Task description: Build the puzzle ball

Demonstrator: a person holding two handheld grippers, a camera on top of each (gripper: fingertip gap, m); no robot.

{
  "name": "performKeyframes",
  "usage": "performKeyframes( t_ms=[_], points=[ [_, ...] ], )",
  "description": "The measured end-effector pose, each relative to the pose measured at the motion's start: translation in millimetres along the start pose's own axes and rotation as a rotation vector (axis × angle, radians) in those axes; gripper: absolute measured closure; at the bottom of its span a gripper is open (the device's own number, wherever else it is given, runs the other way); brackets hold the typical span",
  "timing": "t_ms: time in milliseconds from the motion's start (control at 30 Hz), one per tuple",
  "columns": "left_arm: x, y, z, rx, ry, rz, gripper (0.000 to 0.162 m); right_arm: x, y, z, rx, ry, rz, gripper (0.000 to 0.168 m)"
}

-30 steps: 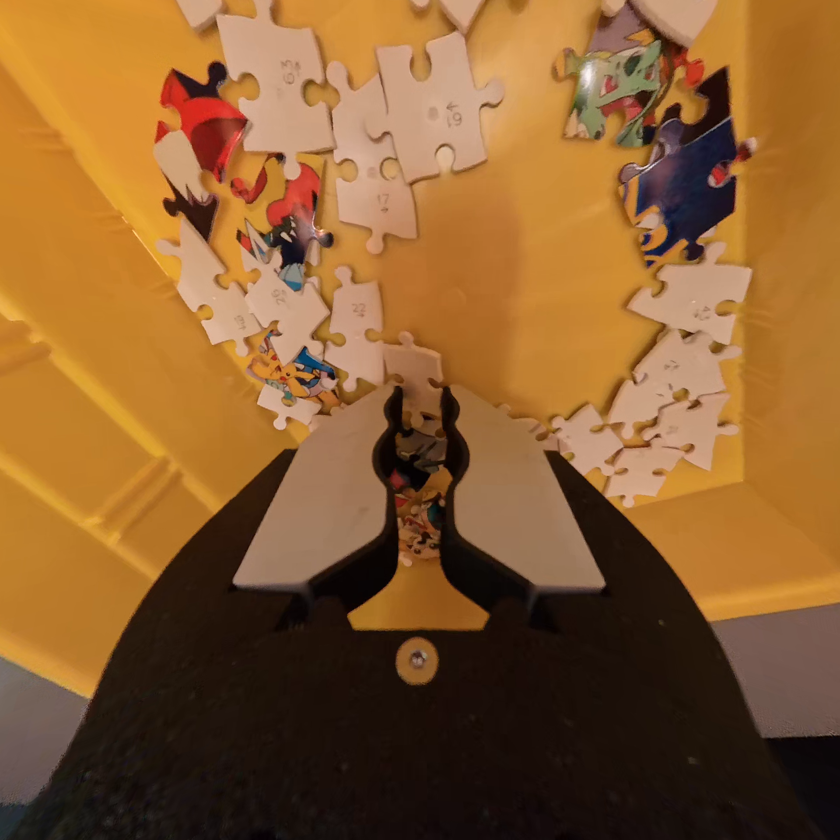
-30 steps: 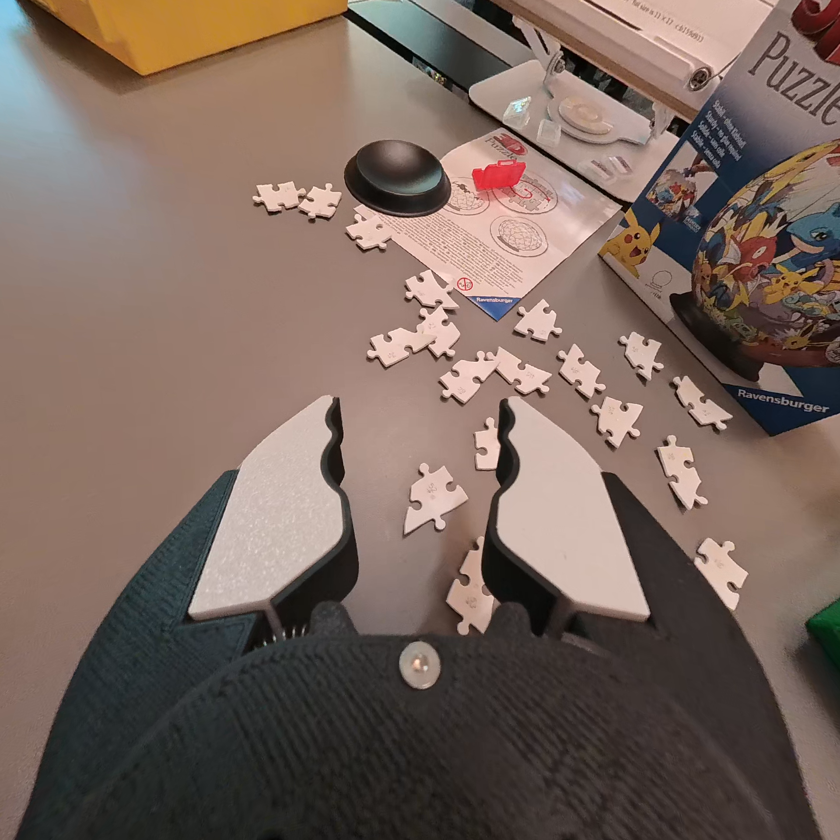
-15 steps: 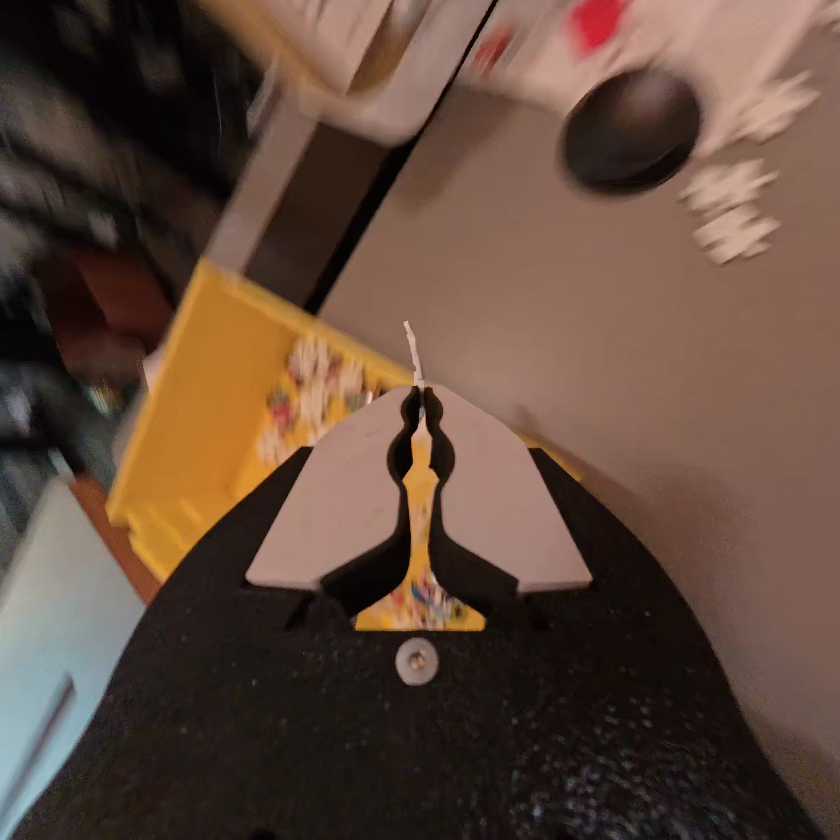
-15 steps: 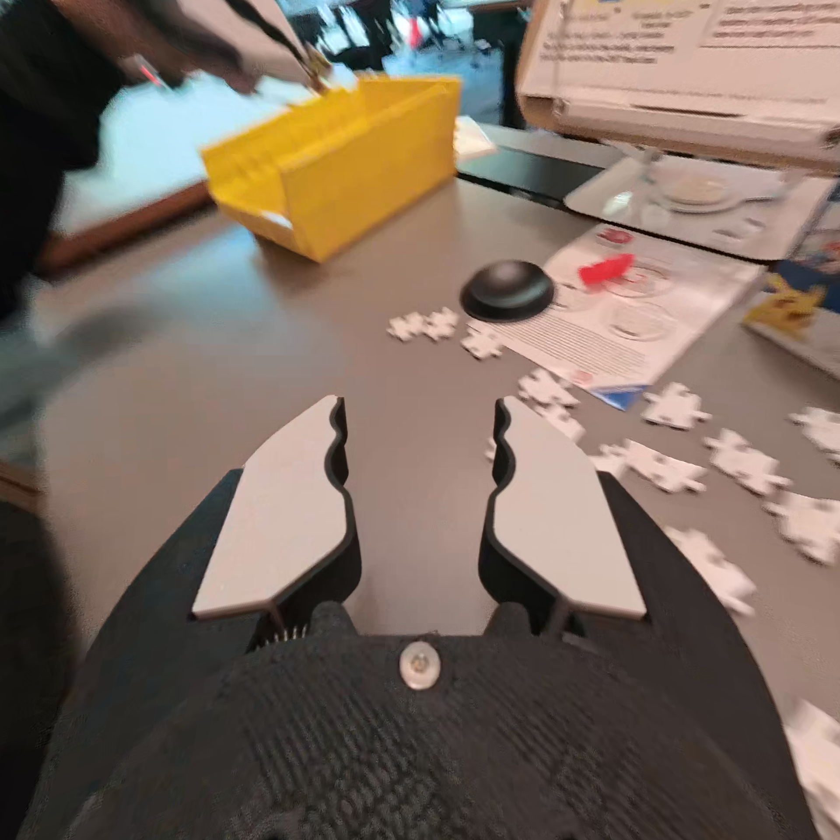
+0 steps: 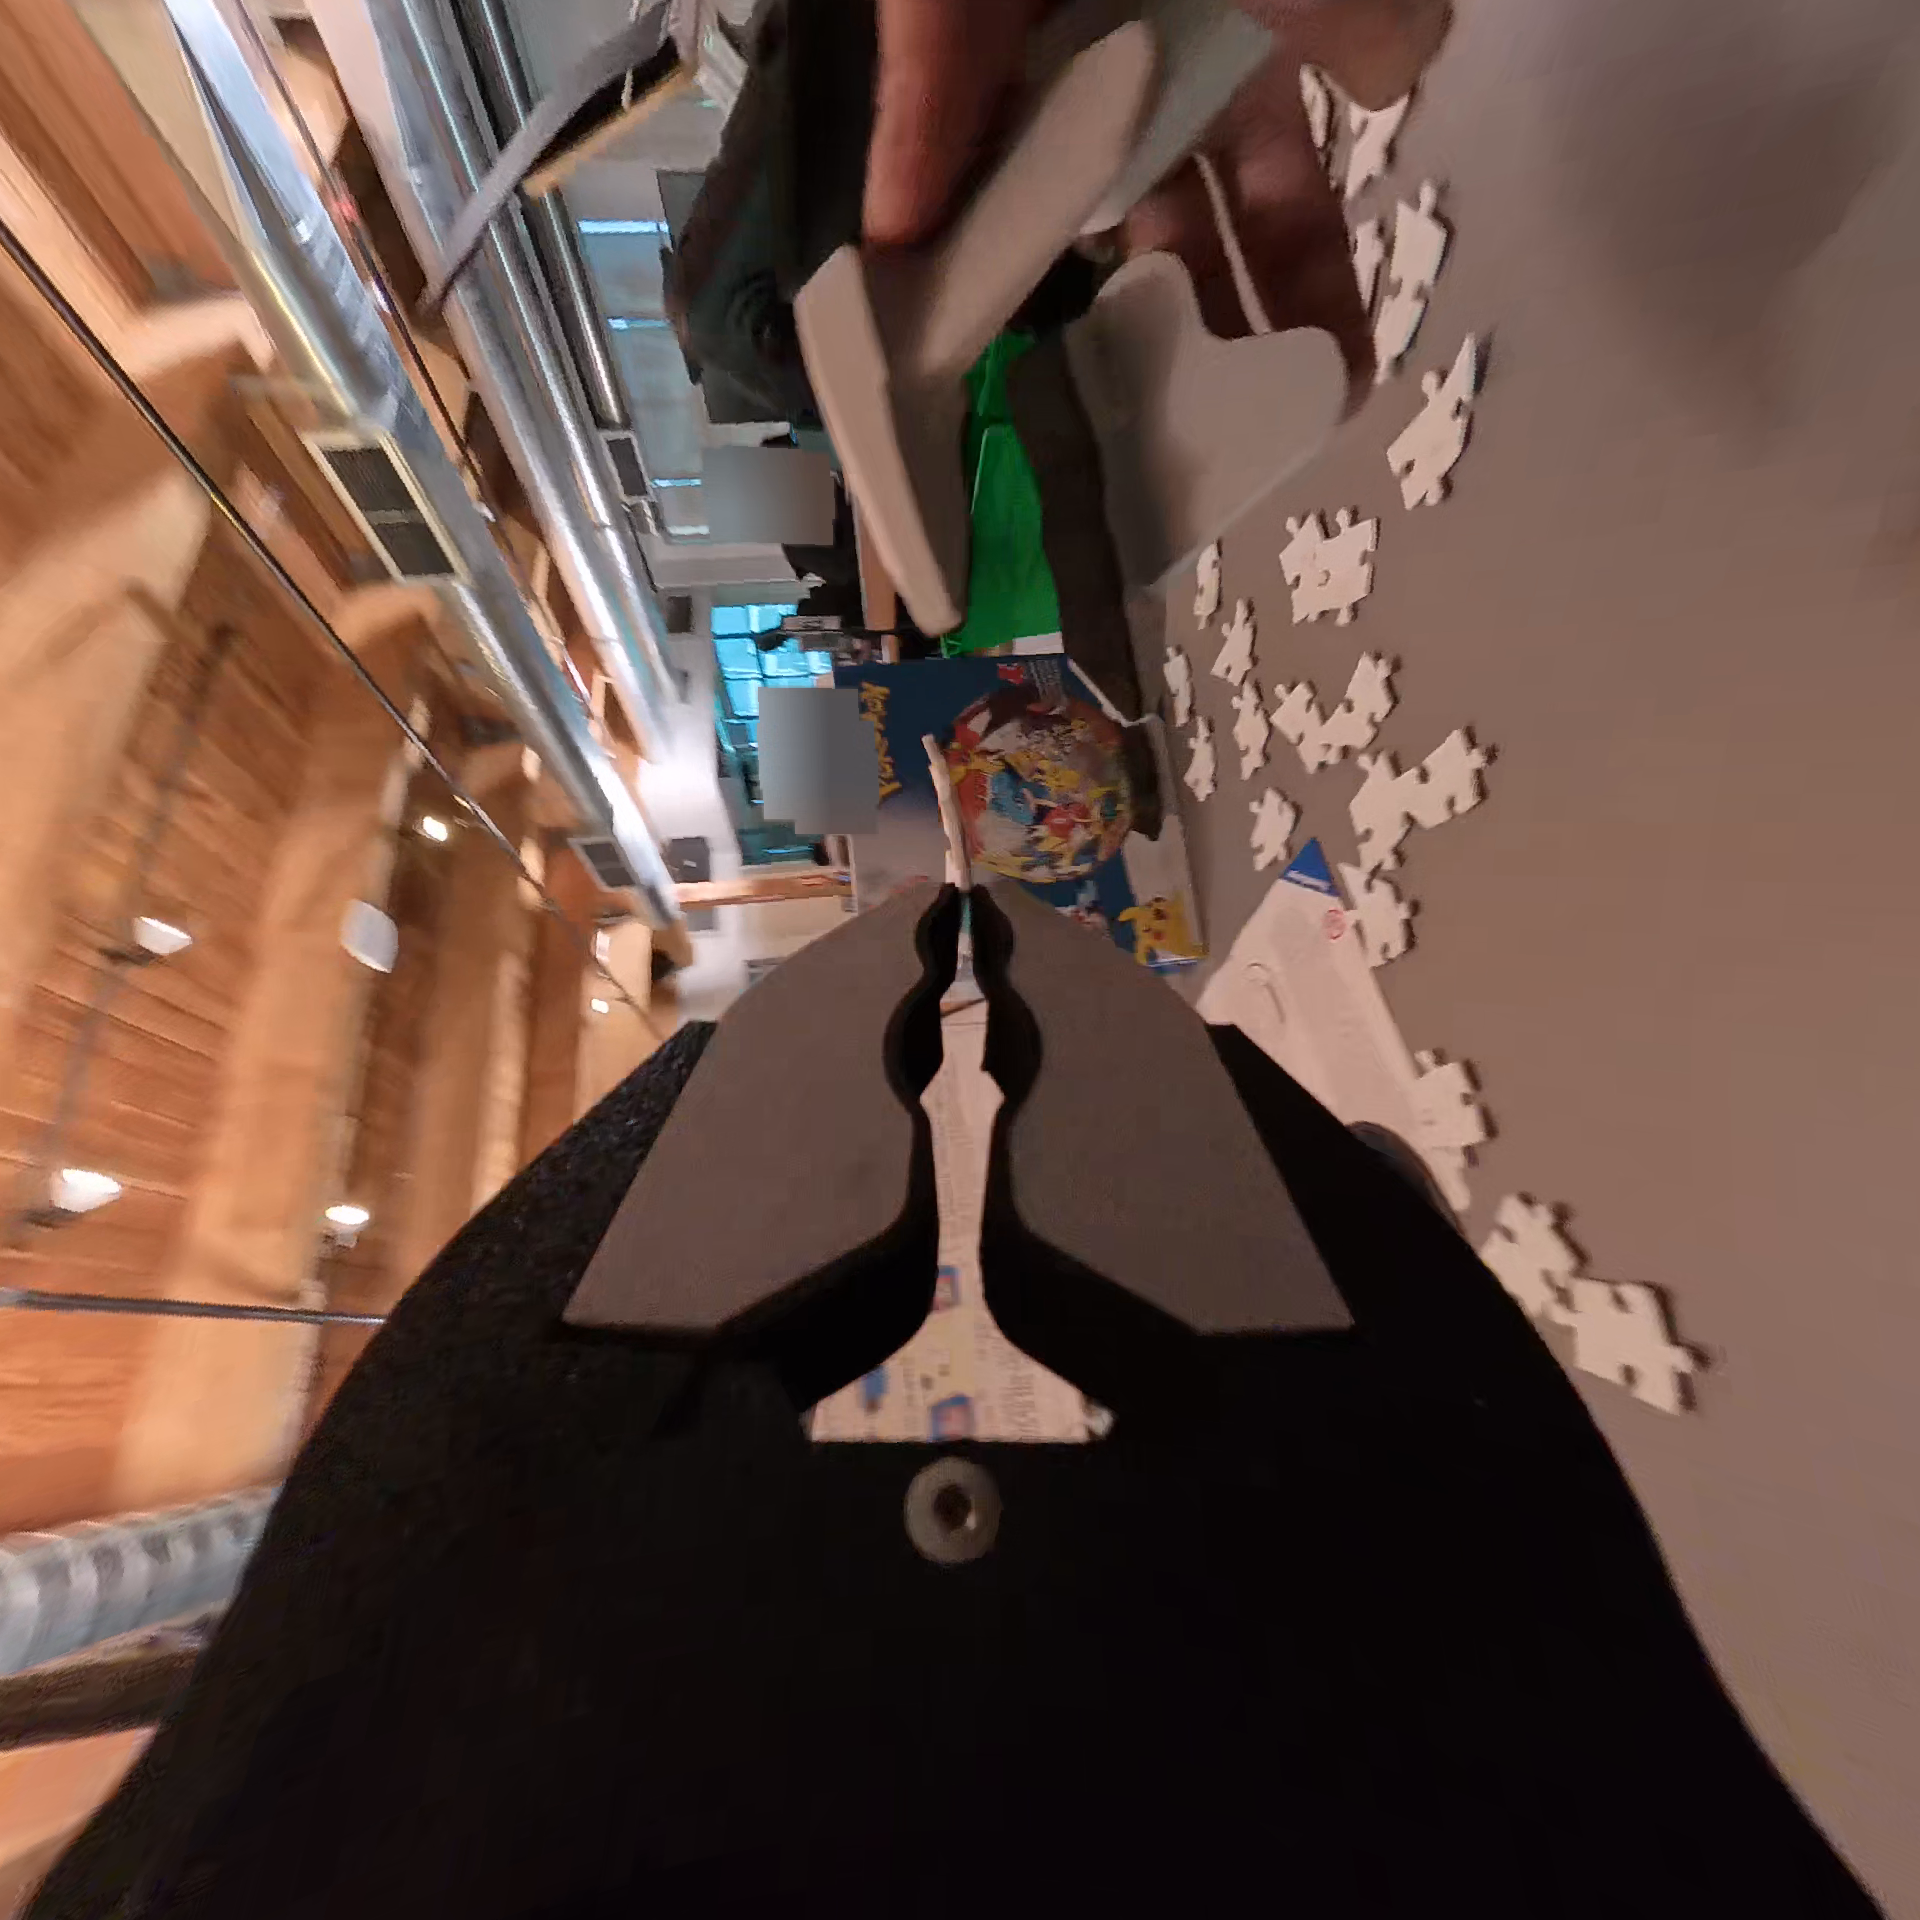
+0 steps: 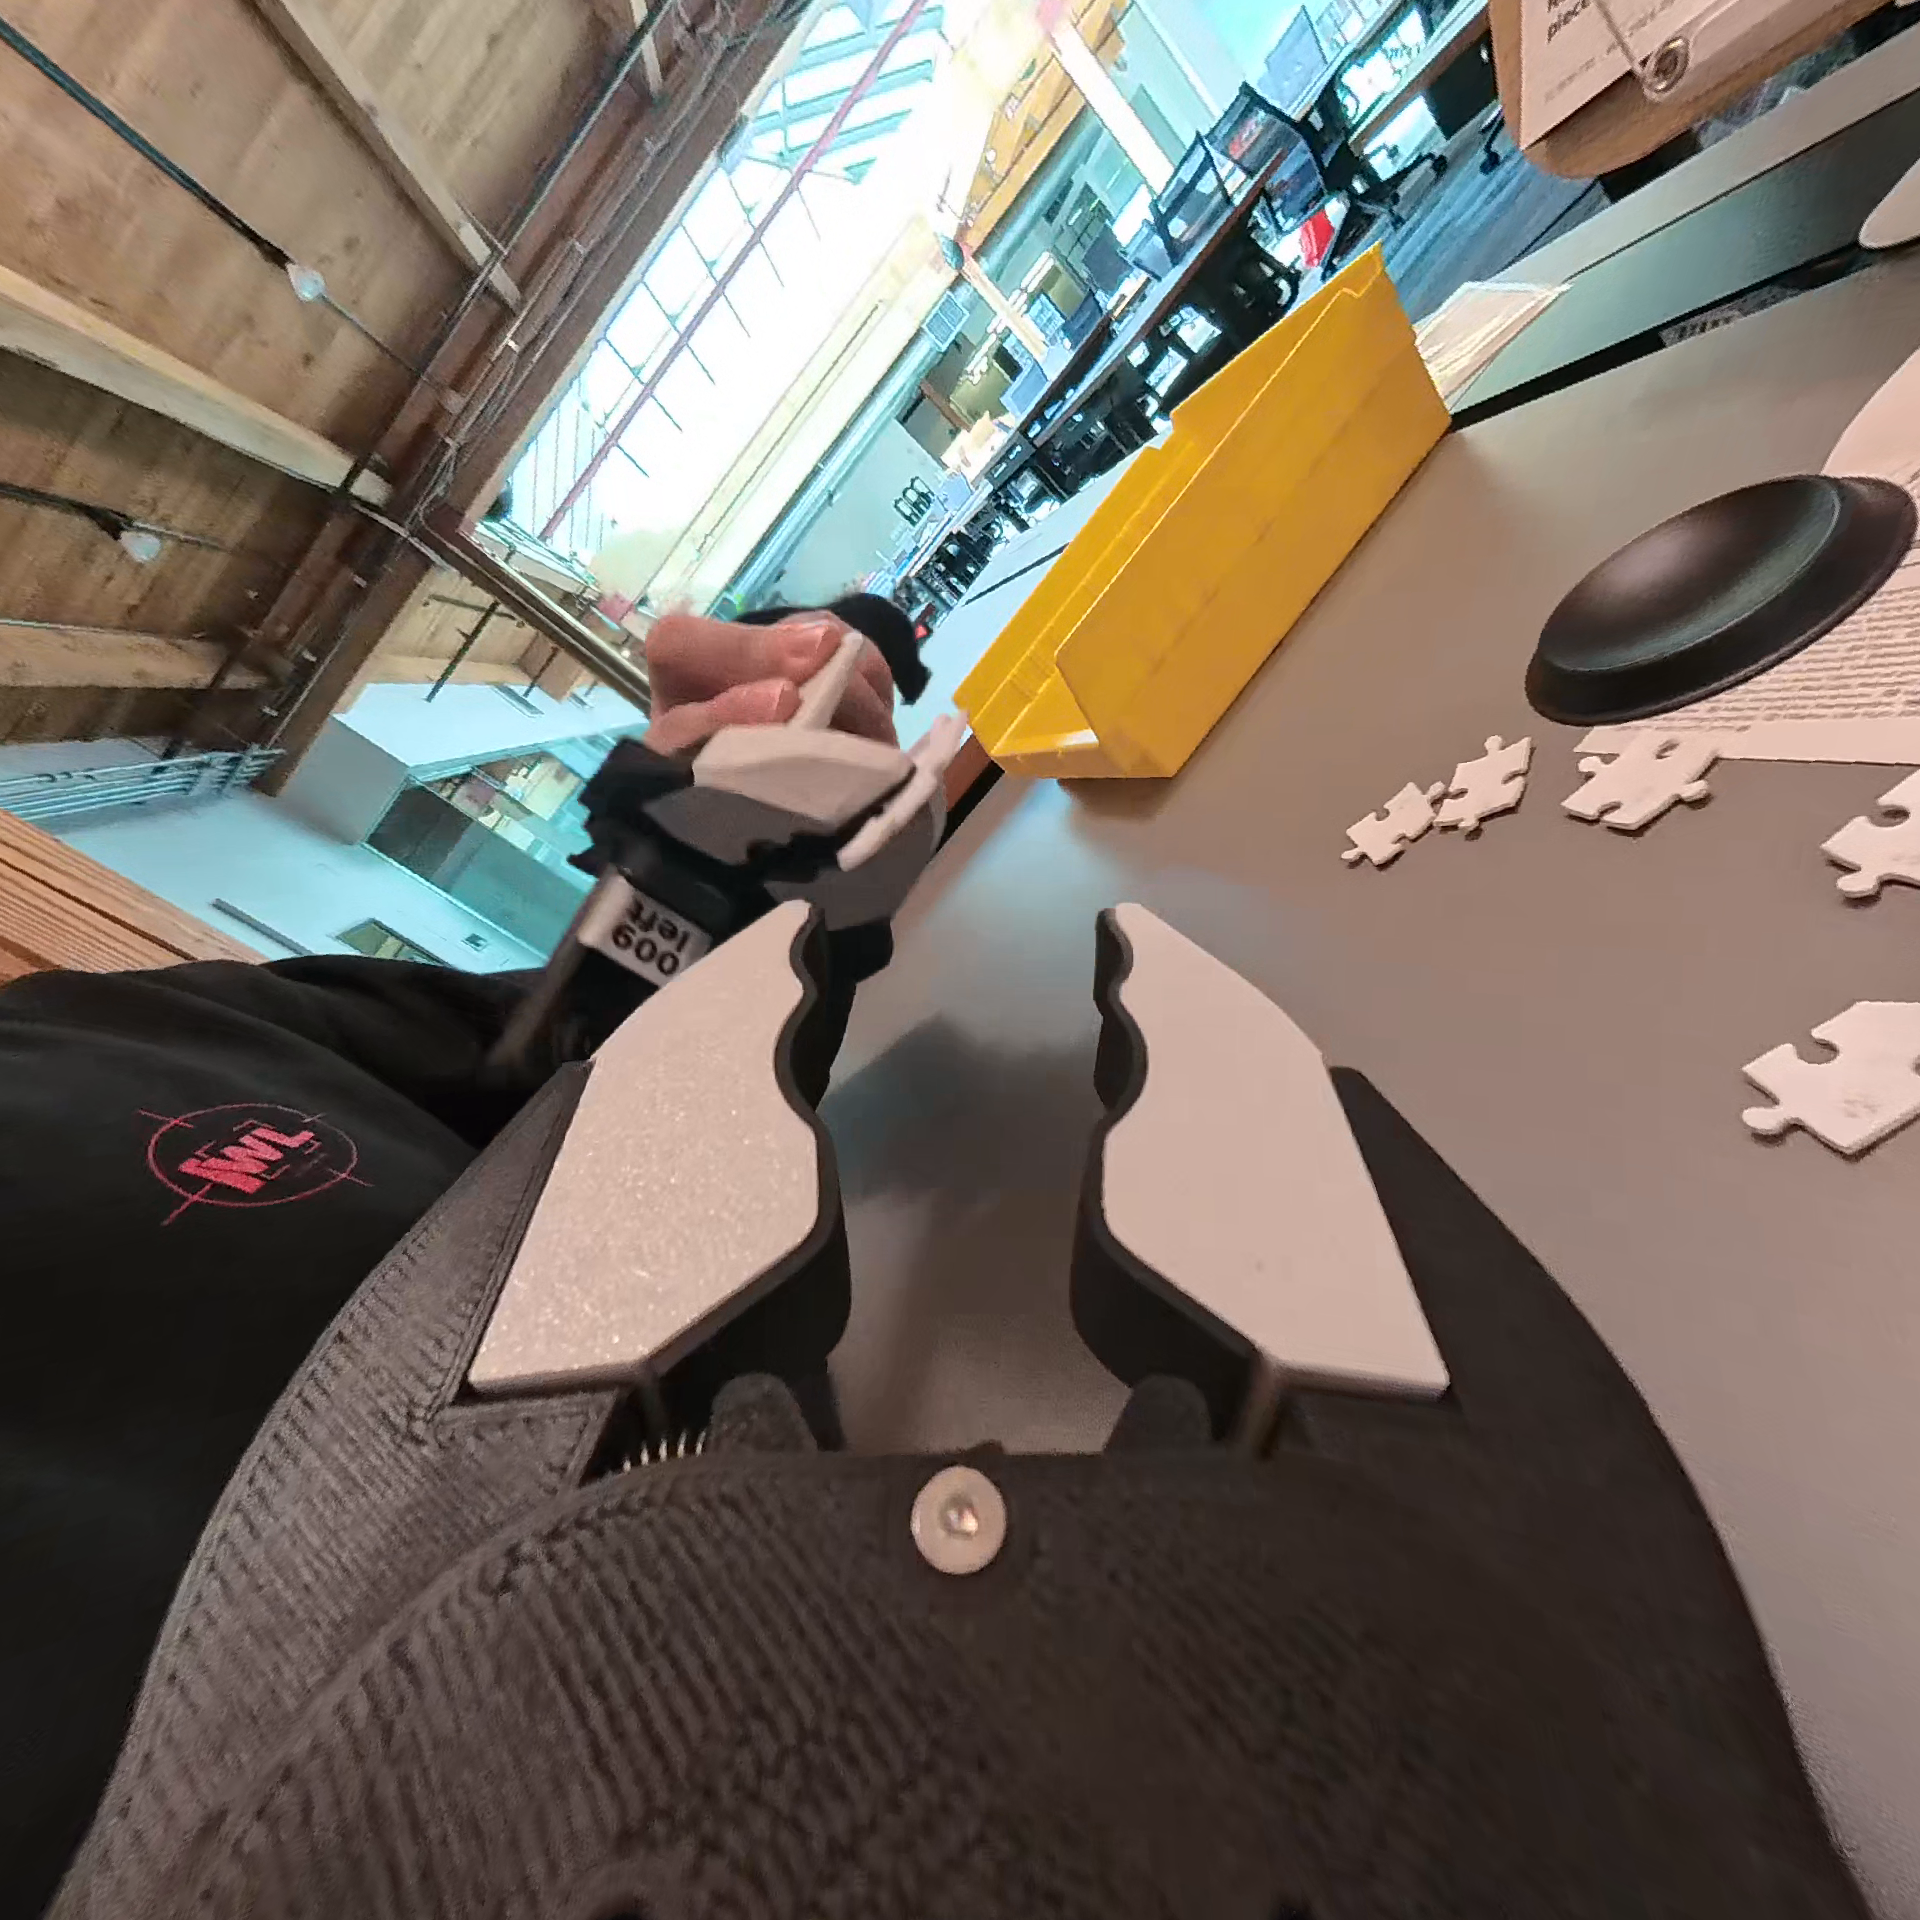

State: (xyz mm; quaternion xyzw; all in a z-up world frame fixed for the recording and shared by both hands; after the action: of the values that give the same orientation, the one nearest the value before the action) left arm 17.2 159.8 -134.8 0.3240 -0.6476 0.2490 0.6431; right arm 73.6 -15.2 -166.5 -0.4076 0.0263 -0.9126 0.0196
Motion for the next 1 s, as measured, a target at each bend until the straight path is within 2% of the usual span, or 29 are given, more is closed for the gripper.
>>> performKeyframes(
  t_ms=[200, 333, 367, 400, 433, 533, 600, 700, 733, 833, 933, 1000],
  points=[
    [-8, 2, 6, 0.026, -0.227, 0.084, 0.160, 0, -11, 0, 0.026, -0.021, 0.035, 0.134],
    [-13, 4, 4, 0.038, -0.300, 0.090, 0.160, 1, -20, -3, 0.050, -0.023, 0.062, 0.138],
    [-14, 4, 4, 0.039, -0.316, 0.095, 0.160, 0, -22, -2, 0.048, -0.021, 0.063, 0.142],
    [-15, 4, 4, 0.038, -0.319, 0.094, 0.160, 0, -23, -2, 0.038, -0.018, 0.075, 0.155],
    [-16, 3, 4, 0.040, -0.317, 0.092, 0.160, 0, -24, -1, 0.027, -0.017, 0.083, 0.160],
    [-18, 1, 1, 0.048, -0.269, 0.089, 0.160, -7, -25, -1, 0.021, -0.001, 0.040, 0.166],
    [-20, -1, -5, 0.083, -0.130, 0.075, 0.153, -15, -23, 2, -0.015, -0.007, -0.020, 0.166],
    [-26, -4, -27, 0.269, 0.183, 0.047, 0.123, -39, -13, 17, -0.088, -0.013, -0.181, 0.166],
    [-29, -3, -34, 0.322, 0.307, 0.047, 0.122, -49, -11, 24, -0.104, -0.016, -0.233, 0.166],
    [-43, 0, -52, 0.444, 0.760, 0.020, 0.132, -83, -17, 42, -0.093, -0.035, -0.367, 0.166],
    [-59, 3, -61, 0.474, 1.272, -0.051, 0.134, -116, -34, 51, 0.010, -0.031, -0.484, 0.166],
    [-68, 8, -66, 0.498, 1.504, -0.066, 0.133, -131, -44, 52, 0.090, -0.030, -0.539, 0.166]
  ],
)
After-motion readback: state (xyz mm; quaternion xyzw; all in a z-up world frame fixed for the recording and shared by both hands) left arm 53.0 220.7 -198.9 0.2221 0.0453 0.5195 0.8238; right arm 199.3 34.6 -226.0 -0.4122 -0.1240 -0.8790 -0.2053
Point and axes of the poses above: each gripper's, where its closed fingertips meet, y back along the fingers, z out of its top, x = y × z across the jaws, the point moved 9 cm from there along y, back along the fingers, and after that the axes turned 2 degrees about z, right-handed, at the moved point
